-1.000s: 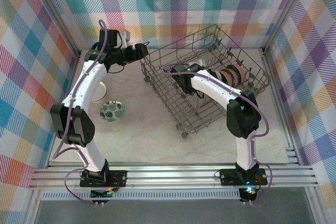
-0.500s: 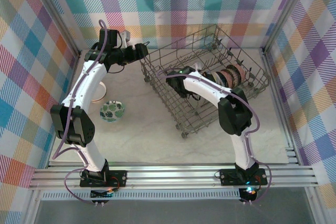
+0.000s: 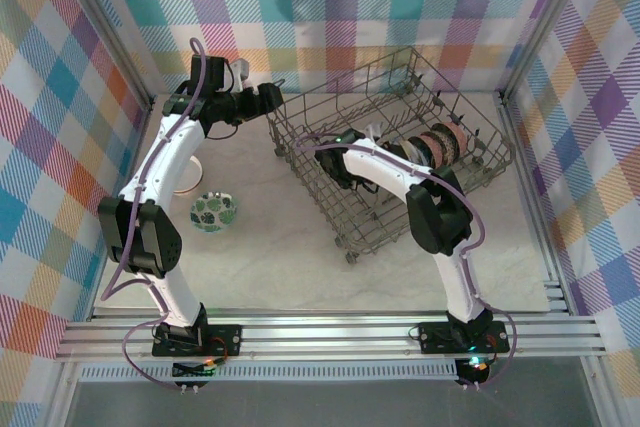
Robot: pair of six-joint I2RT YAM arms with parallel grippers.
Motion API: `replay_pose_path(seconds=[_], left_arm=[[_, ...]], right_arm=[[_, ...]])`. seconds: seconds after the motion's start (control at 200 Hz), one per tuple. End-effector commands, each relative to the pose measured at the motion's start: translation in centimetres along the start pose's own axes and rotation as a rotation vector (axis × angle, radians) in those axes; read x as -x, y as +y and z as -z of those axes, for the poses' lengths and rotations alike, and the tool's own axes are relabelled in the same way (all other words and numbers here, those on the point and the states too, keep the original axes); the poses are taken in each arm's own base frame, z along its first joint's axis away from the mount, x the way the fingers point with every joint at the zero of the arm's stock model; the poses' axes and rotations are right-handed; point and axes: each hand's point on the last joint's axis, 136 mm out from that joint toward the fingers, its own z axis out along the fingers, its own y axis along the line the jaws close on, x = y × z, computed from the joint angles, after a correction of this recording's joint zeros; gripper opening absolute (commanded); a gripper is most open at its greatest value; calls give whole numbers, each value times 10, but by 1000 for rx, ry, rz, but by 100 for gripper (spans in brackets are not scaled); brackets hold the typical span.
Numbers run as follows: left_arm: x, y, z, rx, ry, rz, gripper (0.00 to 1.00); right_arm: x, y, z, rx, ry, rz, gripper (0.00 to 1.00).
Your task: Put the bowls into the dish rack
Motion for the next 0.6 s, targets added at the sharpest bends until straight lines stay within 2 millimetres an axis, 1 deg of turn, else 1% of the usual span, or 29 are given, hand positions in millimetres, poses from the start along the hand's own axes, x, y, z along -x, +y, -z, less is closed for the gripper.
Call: replay_pose_path(seconds=[0.0, 0.32, 0.425, 0.595], left_arm=[[12, -5, 3, -22, -28, 5, 87], [12, -3, 3, -11, -26, 15, 87], [12, 1, 4, 14, -29, 21, 87], [13, 4, 4, 35, -23, 28, 87]], right_arm=[[8, 20, 9, 102, -12, -53, 15], [11, 38, 4, 152, -5, -48, 19], [9, 41, 0, 168, 10, -59, 19], [13, 46, -3, 199, 1, -70, 20]])
